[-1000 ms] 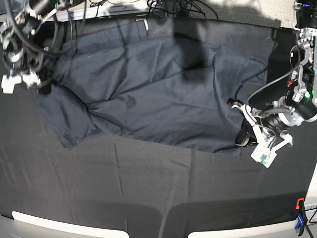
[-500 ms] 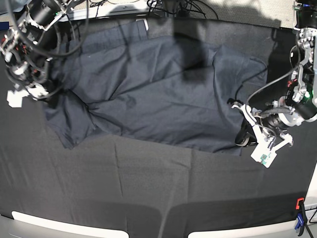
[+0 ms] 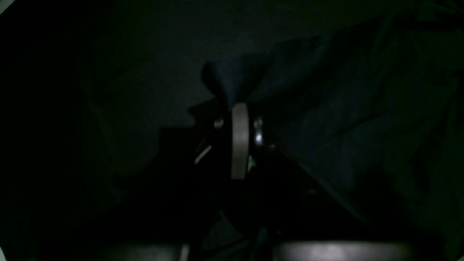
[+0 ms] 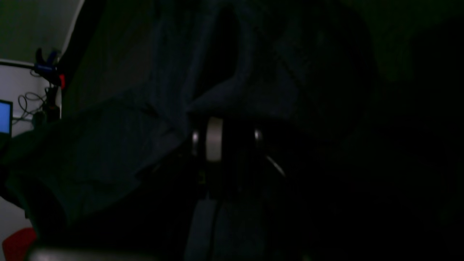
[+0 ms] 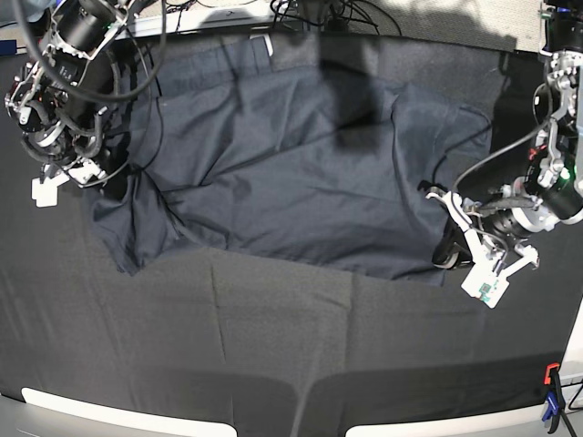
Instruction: Layout the t-shirt on the table in an organized manner, then fold the t-shirt properly
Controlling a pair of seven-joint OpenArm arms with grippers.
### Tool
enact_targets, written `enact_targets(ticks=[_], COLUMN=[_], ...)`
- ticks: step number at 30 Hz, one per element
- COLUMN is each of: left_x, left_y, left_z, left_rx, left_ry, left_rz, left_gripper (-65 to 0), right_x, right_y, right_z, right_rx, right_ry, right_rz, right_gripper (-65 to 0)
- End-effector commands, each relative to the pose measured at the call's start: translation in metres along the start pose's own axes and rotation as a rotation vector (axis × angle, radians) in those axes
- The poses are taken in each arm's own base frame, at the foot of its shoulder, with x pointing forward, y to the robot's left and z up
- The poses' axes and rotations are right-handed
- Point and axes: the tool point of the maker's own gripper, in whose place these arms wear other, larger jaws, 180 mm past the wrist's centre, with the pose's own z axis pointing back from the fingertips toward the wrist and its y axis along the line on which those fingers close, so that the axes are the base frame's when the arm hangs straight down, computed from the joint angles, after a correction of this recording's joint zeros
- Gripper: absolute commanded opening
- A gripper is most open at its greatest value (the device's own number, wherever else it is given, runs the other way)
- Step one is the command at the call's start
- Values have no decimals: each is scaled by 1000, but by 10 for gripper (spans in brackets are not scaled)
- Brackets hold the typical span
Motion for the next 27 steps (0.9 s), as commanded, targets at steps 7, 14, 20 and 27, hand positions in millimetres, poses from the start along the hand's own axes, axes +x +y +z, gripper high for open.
enact_targets(ticks=[7,14,20,27], left_x=[17,17,17,17], left_y=[5,5,5,5], left_z=[5,5,5,5], left_rx=[14,14,14,14], left_ry=[-51,-51,-51,-52], left_rz=[-18,-18,-17,-18], left_gripper=[-650,-650,-650,-650], right_x=[17,32,54,60], right_y=[6,16,21,4], right_z=[10,28,41,49], right_rx=[-1,-33,-120,-245], right_ry=[-18,-54,-83,-61], right_rz=[89,190,316,385], right_gripper=[-417,-404,-404,-404])
